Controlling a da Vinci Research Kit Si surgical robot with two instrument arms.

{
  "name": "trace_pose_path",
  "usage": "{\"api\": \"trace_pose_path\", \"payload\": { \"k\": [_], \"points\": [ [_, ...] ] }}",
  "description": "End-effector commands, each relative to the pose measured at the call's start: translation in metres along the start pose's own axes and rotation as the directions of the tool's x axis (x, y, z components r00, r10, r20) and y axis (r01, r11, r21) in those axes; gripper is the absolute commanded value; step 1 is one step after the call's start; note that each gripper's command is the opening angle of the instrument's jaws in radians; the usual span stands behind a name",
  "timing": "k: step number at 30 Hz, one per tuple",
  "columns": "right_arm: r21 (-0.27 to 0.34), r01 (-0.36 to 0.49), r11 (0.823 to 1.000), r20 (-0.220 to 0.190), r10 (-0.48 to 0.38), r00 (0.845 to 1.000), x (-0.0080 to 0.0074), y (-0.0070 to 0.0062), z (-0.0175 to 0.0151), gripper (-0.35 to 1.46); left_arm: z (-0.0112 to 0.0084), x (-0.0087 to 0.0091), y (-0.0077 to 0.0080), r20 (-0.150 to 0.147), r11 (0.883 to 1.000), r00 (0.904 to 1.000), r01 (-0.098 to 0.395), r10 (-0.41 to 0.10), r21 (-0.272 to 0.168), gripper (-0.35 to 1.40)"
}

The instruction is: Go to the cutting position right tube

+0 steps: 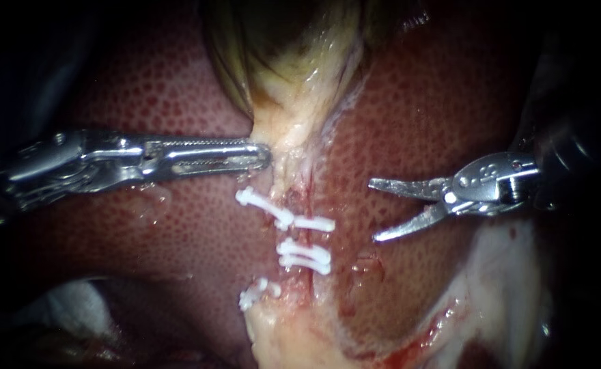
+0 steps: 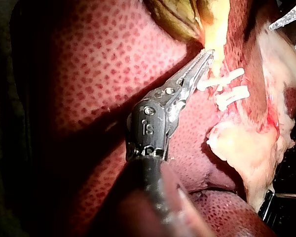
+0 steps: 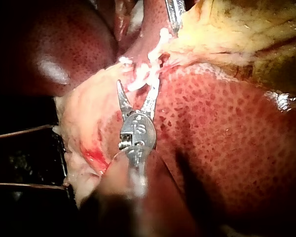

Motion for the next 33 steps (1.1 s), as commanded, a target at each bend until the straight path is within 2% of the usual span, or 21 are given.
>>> {"api": "trace_pose_path", "payload": {
  "k": [1, 5, 9, 13, 16, 23, 29, 33],
  "points": [
    [0.000, 0.000, 1.000, 0.000, 0.000, 1.000, 0.0000, 0.0000, 0.0000, 1.43, -0.0001, 0.0001, 0.0000, 0.000, 1.000, 1.0000, 0.000, 0.000, -0.002, -0.35],
    [0.000, 0.000, 1.000, 0.000, 0.000, 1.000, -0.0001, 0.0000, 0.0001, 1.43, -0.0019, 0.0011, -0.0003, 0.000, 1.000, 1.0000, 0.005, -0.005, -0.009, -0.35],
    [-0.001, 0.001, 1.000, 0.000, -0.001, 1.000, -0.0002, 0.0001, 0.0002, 1.43, -0.0049, 0.0033, -0.0006, -0.033, 1.000, 0.9991, 0.026, -0.025, 0.008, -0.35],
    [0.000, 0.001, 1.000, -0.001, -0.001, 1.000, -0.0002, 0.0001, 0.0005, 1.43, -0.0076, 0.0052, -0.0001, -0.059, 1.000, 0.9982, 0.016, -0.015, 0.015, -0.35],
    [0.002, 0.001, 1.000, -0.002, -0.001, 1.000, -0.0002, 0.0000, 0.0008, 1.43, -0.0089, 0.0061, 0.0006, -0.073, 1.000, 0.9973, 0.005, -0.003, 0.020, -0.35],
    [0.003, 0.007, 1.000, -0.002, -0.007, 1.000, -0.0001, 0.0000, 0.0012, 1.43, -0.0097, 0.0068, 0.0019, -0.090, 1.000, 0.9959, -0.007, 0.010, 0.024, -0.35],
    [-0.002, -0.015, 1.000, -0.006, 0.015, 1.000, -0.0003, -0.0001, 0.0019, 1.43, -0.0098, 0.0067, 0.0020, -0.090, 1.000, 0.9959, -0.007, 0.010, 0.024, -0.35],
    [0.005, -0.040, 0.999, 0.008, 0.040, 0.999, -0.0010, -0.0001, 0.0031, 1.43, -0.0098, 0.0067, 0.0020, -0.090, 1.000, 0.9959, -0.007, 0.010, 0.024, -0.35]
  ]
}}
